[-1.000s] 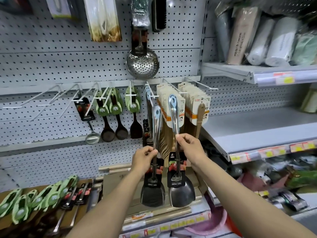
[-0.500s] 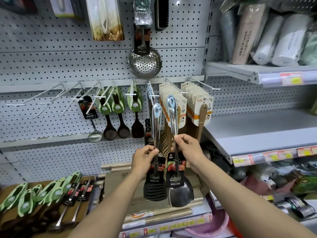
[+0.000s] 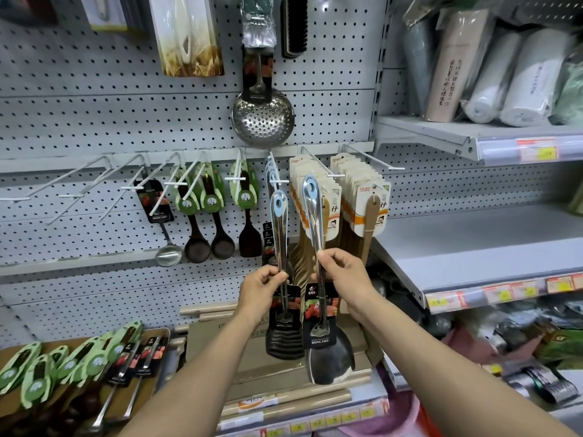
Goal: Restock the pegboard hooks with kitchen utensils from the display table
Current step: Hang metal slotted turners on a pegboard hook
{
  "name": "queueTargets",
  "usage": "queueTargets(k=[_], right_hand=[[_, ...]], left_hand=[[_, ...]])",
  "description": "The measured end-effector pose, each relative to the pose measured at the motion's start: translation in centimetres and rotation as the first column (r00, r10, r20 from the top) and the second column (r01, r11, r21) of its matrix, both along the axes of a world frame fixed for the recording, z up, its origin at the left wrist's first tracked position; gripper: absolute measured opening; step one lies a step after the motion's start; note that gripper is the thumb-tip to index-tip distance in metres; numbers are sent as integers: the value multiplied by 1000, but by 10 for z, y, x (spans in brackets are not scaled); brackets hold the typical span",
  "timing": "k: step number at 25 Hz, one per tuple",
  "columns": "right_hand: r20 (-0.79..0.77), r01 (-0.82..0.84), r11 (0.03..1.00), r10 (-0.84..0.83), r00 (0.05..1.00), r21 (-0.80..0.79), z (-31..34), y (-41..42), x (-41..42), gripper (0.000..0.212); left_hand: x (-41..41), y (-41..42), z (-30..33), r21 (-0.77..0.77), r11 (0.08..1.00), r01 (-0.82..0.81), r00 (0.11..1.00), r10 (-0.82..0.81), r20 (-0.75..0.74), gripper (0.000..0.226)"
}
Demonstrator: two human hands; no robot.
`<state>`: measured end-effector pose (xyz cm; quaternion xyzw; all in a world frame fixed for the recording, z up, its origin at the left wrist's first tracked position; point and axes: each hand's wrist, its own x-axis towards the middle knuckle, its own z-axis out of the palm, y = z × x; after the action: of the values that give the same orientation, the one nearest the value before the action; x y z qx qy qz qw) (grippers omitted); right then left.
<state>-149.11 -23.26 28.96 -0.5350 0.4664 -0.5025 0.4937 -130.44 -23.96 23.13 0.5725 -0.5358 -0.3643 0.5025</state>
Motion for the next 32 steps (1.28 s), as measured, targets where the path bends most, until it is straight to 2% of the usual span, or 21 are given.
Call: queueTargets(k=[12,32], right_hand=[[17,-3,1000,2,1000,27,-10,-23,12,19],[44,-12,1000,12,999,0,3,-13,2,18]], left_hand=[[5,-10,-6,-83,997,-1,1000,0,-15,12],[20,-107,5,56,992,-115,991,111,71,15]])
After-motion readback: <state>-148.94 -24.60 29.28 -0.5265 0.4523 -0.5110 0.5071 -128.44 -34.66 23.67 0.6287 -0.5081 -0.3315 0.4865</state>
